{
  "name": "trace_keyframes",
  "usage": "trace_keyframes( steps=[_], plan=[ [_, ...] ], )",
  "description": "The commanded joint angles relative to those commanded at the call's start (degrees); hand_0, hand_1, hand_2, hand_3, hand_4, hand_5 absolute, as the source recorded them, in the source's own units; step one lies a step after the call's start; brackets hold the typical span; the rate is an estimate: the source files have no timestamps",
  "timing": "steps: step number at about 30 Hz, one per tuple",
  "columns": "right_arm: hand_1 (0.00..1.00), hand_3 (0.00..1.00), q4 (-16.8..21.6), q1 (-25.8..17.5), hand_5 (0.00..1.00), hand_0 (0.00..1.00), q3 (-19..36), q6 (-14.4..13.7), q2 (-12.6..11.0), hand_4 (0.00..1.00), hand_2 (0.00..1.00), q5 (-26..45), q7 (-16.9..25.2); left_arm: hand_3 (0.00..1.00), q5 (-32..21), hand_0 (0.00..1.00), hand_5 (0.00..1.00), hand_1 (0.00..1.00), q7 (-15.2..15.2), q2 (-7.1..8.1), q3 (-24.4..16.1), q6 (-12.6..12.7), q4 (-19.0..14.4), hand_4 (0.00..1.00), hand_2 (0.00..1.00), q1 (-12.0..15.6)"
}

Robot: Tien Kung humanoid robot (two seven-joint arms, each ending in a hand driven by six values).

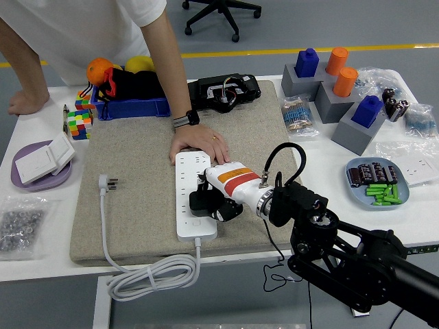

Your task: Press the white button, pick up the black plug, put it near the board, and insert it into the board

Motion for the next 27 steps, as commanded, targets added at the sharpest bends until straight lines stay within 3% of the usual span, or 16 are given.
trace_keyframes(
  steps=[12,18,19,24,25,27],
  plan=[
    [0.440,0.499,-1.9,-0.3,0.013,0.363,0.3,0.1,-0.4,0.851,0.546,0.4,0.5,0.771,-0.1,0.790,0.484,0.739,0.1,0.04,0.0,0.0,0.0,0.555,0.712,0.3],
    [0.438,0.499,0.6,-0.8,0.015,0.363,2.3,2.1,-1.2,0.851,0.546,1.0,0.9,0.770,0.0,0.790,0.485,0.739,0.1,-0.03,-0.2,0.0,0.0,0.555,0.712,0.3],
    [0.499,0.549,1.2,-0.9,0.046,0.461,2.8,2.6,-1.3,0.866,0.561,1.2,1.0,0.770,0.0,0.790,0.484,0.739,0.0,-0.06,-0.2,0.1,0.0,0.555,0.712,0.3],
    [0.499,0.549,3.6,-1.2,0.046,0.461,5.1,6.4,-1.1,0.866,0.561,3.2,-0.9,0.770,0.3,0.790,0.484,0.739,0.0,-0.11,-0.5,0.1,0.0,0.555,0.712,0.4],
    [0.632,0.703,4.0,-1.2,0.160,0.597,5.5,7.3,-1.1,0.964,0.686,3.6,-1.3,0.770,0.3,0.790,0.485,0.739,0.0,-0.13,-0.5,0.1,0.0,0.555,0.712,0.4],
    [0.632,0.703,4.4,-1.1,0.160,0.597,5.9,8.6,-1.1,0.964,0.686,3.9,-1.7,0.770,0.2,0.790,0.485,0.739,0.0,-0.17,-0.7,0.1,0.0,0.555,0.712,0.4]
  ],
)
